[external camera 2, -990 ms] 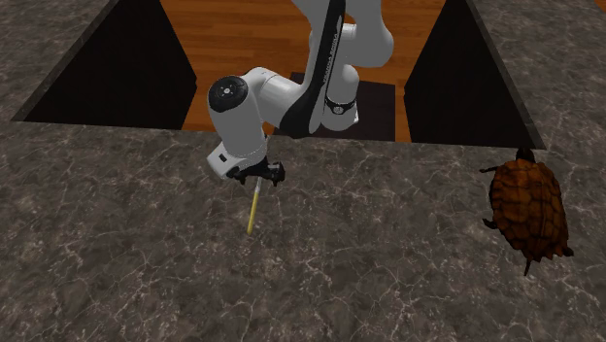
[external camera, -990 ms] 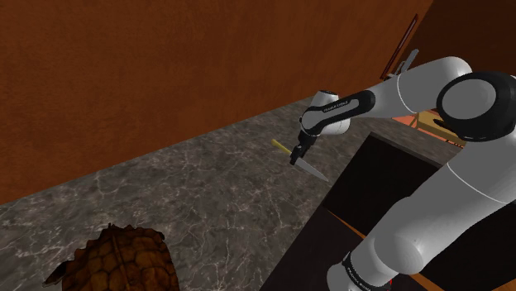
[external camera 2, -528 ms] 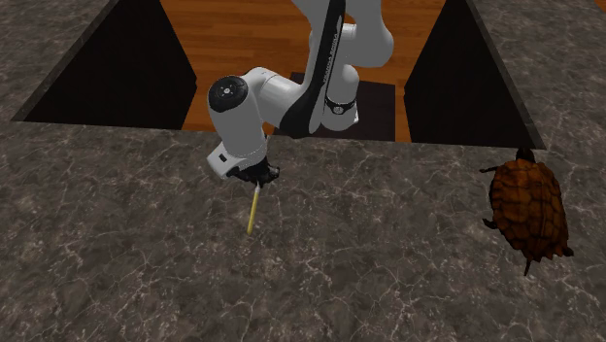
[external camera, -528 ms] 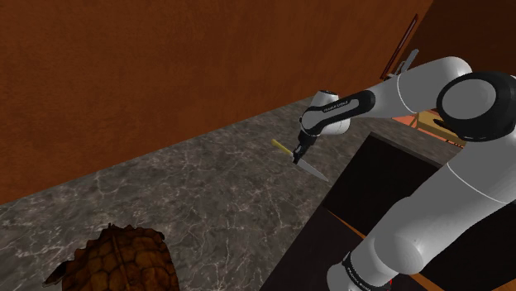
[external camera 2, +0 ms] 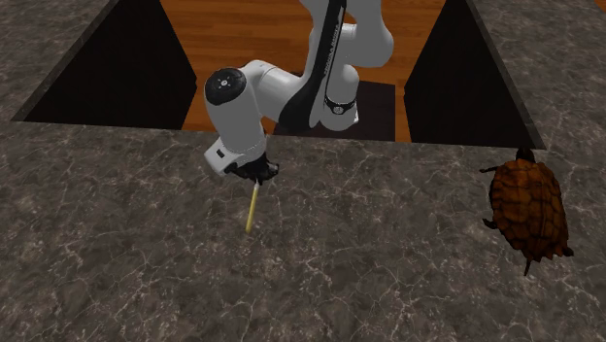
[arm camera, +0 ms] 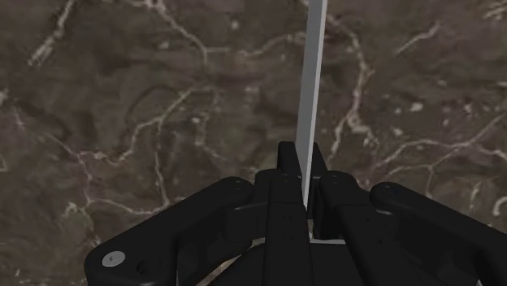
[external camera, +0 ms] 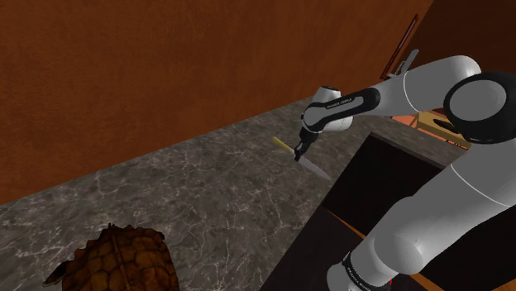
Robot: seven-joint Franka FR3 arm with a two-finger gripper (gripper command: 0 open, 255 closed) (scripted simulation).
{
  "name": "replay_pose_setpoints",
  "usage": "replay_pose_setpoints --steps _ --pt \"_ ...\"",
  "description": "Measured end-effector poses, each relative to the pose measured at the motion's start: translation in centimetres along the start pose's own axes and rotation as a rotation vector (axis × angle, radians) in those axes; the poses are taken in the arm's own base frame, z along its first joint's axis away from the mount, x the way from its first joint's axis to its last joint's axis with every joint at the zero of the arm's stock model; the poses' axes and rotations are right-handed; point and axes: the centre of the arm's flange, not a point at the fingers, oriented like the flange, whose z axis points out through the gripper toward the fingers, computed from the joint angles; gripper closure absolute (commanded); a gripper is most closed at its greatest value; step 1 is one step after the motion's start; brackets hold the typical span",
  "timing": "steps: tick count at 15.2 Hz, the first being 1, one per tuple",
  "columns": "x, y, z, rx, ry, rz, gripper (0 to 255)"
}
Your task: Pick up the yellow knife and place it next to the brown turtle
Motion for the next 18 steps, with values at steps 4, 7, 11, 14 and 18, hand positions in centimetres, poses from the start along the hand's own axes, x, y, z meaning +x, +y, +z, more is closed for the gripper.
replay_pose_setpoints --steps 4,7,11,14,18 --pt "0.2 0.1 -2.1 0.0 0.0 0.0 255" --pt "0.2 0.0 -3.6 0.0 0.0 0.0 255" --pt "0.2 0.0 -5.7 0.0 0.0 0.0 255" --pt "0.3 0.1 -7.3 0.0 0.0 0.0 255" --pt "0.3 0.0 -9.5 0.0 0.0 0.0 255"
